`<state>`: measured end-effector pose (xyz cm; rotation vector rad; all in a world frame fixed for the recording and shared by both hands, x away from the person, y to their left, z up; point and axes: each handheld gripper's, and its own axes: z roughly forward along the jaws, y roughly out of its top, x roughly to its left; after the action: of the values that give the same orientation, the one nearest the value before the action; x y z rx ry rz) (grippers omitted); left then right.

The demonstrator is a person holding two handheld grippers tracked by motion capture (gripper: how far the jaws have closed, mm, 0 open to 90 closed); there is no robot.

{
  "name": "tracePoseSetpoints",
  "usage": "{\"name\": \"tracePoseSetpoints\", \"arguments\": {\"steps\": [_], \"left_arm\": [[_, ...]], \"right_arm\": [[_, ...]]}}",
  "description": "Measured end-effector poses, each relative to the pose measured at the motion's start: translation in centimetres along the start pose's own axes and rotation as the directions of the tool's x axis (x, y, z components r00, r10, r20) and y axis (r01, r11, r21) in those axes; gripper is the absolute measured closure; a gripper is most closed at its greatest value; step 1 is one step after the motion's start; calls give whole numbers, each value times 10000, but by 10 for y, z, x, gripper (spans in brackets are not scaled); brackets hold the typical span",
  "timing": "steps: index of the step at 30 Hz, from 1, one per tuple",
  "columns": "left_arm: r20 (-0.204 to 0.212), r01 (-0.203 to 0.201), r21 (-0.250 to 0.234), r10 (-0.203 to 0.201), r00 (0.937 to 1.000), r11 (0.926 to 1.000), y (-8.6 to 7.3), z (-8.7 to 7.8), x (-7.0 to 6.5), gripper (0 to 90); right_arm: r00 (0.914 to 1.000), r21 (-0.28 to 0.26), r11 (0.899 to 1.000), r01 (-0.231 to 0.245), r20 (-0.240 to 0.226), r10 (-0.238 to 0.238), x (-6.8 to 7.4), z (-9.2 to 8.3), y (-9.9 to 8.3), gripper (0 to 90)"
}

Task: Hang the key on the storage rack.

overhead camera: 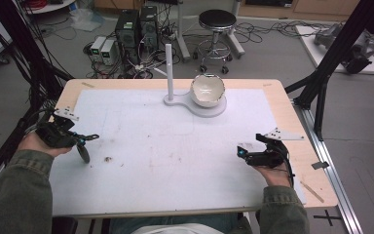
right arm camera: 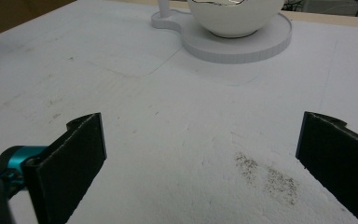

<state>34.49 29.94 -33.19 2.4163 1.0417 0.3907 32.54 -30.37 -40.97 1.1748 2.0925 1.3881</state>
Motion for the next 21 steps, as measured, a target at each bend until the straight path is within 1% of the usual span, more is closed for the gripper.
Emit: {"name": "tracePoseSetpoints", "arguments": {"steps": [1, 5, 6, 8, 10, 12, 16, 21], "left_arm": [[-18, -7, 55, 7, 10000, 10000, 3, 0, 1, 858], [-67, -85, -12, 85, 9999, 10000, 13, -4, 3, 857], [-69, -90, -15, 90, 9999, 10000, 16, -5, 3, 857], [-133, -229, -79, 228, 9997, 9997, 21, -7, 1, 857], [-145, -323, -173, 320, 9994, 9993, 25, -8, 0, 857], [-95, -306, -194, 304, 9995, 9993, 30, -7, 0, 857], [-199, -514, -155, 511, 9985, 9986, 42, -8, -1, 857], [-262, -656, -359, 647, 9976, 9972, 59, -15, 1, 857]], "right_arm": [[10000, -10, 10000, 2, -6, -2, 0, 0, 0, 5], [10000, -21, 10000, -10, -38, 10, -1, 0, 0, 5], [10000, -37, 10000, 10, -20, -10, -1, 0, 0, 5], [10000, -49, 10000, 25, -46, -25, -1, 0, 0, 5], [10000, -34, 10000, -42, -48, 42, -1, 0, 0, 5], [10000, -51, 10000, -50, -48, 49, -1, 0, 0, 5], [10000, -44, 10000, -22, -75, 22, 0, 0, 0, 5], [10000, -71, 10000, -1, -79, 1, -1, 1, 0, 5]]}}
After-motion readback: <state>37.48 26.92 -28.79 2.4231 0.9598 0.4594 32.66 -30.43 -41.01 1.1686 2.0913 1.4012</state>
